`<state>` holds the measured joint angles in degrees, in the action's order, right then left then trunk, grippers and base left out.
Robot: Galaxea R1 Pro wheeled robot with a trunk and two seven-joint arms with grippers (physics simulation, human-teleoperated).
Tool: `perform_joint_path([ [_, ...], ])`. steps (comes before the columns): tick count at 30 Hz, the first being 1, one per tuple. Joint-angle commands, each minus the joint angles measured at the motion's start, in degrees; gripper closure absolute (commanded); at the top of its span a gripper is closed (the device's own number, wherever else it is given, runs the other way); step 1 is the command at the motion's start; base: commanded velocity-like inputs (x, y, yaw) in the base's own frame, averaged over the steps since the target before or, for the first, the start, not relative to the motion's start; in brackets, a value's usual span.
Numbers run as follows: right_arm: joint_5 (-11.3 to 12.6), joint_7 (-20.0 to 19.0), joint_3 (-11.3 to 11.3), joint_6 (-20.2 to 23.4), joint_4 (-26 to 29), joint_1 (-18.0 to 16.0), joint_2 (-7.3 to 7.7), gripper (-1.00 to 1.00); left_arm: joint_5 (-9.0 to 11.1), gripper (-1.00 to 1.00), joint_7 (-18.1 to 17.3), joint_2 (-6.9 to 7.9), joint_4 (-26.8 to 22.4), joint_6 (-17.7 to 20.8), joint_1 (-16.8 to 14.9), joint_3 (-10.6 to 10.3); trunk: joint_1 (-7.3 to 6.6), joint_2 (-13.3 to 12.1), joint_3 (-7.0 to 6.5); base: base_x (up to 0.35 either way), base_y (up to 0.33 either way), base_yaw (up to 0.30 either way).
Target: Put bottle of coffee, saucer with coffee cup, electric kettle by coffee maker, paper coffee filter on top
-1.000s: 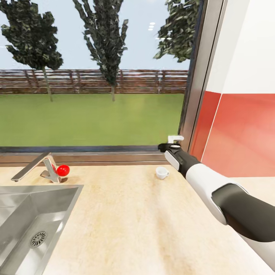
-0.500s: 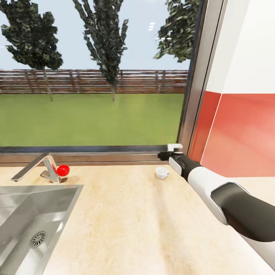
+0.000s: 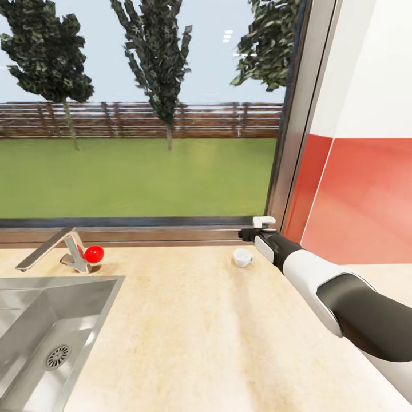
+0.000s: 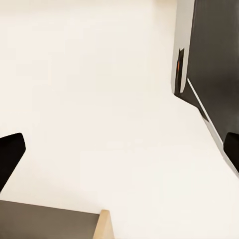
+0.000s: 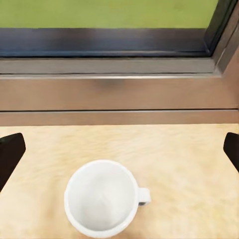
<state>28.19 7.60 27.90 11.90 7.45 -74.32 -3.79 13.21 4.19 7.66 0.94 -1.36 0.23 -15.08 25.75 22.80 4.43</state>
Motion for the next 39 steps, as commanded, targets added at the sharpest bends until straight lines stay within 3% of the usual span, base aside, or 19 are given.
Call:
perform_joint_path([
  [1, 0.5, 0.3, 0.5, 0.3, 0.1, 0.0, 0.01, -1.0, 0.5, -1.0, 0.1, -0.01, 0.0, -0.1, 0.0, -0.5, 0.03, 0.1, 0.2, 0.0, 0.0, 0.0],
  [39, 0.5, 0.3, 0.5, 0.3, 0.1, 0.8, -0.07, -1.0, 0.4, -1.0, 0.0, -0.02, 0.1, -0.1, 0.1, -0.6, 0.03, 0.1, 3.66, 0.0, 0.0, -0.013],
])
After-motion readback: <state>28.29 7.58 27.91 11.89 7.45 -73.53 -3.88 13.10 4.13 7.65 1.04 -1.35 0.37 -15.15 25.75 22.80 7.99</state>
